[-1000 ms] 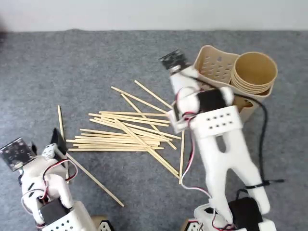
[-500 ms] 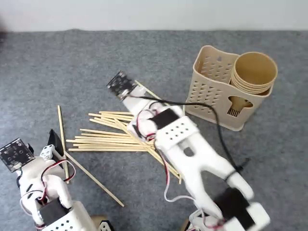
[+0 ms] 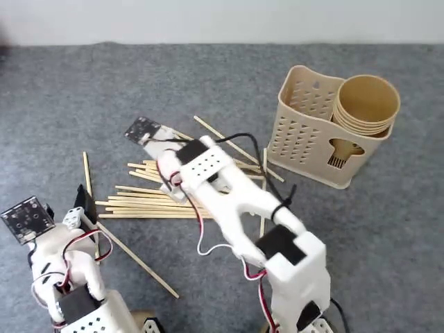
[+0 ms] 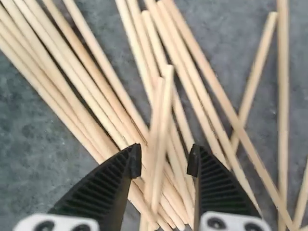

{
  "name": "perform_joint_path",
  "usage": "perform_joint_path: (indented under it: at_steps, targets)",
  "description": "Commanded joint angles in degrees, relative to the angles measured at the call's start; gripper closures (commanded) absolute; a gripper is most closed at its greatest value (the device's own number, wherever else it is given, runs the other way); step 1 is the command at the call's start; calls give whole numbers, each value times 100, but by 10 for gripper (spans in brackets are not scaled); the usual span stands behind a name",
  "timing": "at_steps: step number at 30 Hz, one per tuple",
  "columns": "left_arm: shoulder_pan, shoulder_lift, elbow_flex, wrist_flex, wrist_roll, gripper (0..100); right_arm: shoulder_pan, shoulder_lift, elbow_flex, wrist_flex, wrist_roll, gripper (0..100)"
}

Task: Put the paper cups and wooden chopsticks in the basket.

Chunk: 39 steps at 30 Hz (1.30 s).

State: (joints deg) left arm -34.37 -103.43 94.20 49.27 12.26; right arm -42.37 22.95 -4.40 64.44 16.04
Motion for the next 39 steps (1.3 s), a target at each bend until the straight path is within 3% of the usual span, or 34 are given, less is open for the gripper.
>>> perform_joint_path:
  at_steps: [1,10,17,33,39]
  targets:
    - [88,-88,-189,-105,-62,737,-171,66,-422,66,-79,823]
    - [88,-88,-189,-105,-62,737,-163,347,-413,-207,-79,827]
    - [88,-88,-189,-97,-62,738,-154,664,-510,-488,-44,991]
    - [97,-88,-189,-97,-62,738,13,418,-554,-198,-62,988]
    - [105,-88,-189,-97,-62,738,-22,57,-554,251,-413,870]
